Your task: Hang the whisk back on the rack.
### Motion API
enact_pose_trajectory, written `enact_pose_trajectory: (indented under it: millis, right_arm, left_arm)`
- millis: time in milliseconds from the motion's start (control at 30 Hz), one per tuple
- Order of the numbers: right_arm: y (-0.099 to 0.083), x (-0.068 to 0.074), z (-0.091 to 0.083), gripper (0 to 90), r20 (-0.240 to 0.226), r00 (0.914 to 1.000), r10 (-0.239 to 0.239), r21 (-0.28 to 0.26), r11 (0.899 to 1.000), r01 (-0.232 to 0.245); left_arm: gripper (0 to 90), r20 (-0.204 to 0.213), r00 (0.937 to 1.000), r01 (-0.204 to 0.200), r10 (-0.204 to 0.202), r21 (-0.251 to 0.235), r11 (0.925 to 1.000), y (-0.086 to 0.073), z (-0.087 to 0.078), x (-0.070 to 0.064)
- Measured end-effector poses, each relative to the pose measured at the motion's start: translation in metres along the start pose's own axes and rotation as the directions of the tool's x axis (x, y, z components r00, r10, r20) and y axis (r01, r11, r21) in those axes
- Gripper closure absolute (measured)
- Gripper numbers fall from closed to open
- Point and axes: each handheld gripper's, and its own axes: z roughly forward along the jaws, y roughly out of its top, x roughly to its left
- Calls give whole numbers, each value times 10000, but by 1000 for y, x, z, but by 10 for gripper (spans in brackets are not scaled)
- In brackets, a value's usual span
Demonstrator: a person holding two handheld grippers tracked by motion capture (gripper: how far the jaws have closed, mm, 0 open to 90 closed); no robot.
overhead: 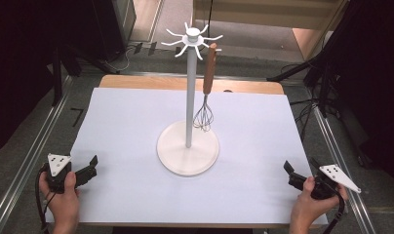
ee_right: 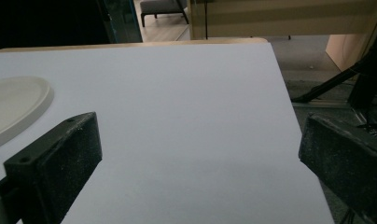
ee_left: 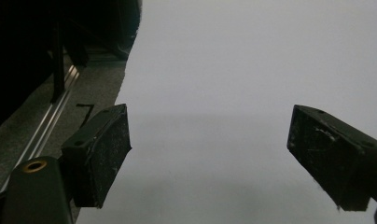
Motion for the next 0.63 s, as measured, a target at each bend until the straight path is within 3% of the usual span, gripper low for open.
enact_pose_trajectory:
  millis: [200,400,633]
  right_arm:
    - [-2,-7,-7,0,267,9996,110,46,9999,-111]
    - [-9,-13,-4,0,143,9980,618,42,9981,-619]
    - [-10,-11,-4,0,133,9988,470,52,9989,-471]
  left_arm:
    - [140,-36,10000,-19,19,-3,10000,0,0,0]
    - [140,-43,10000,-37,37,-16,10000,0,0,-1]
    - [141,-31,10000,-61,60,-8,10000,0,0,-1]
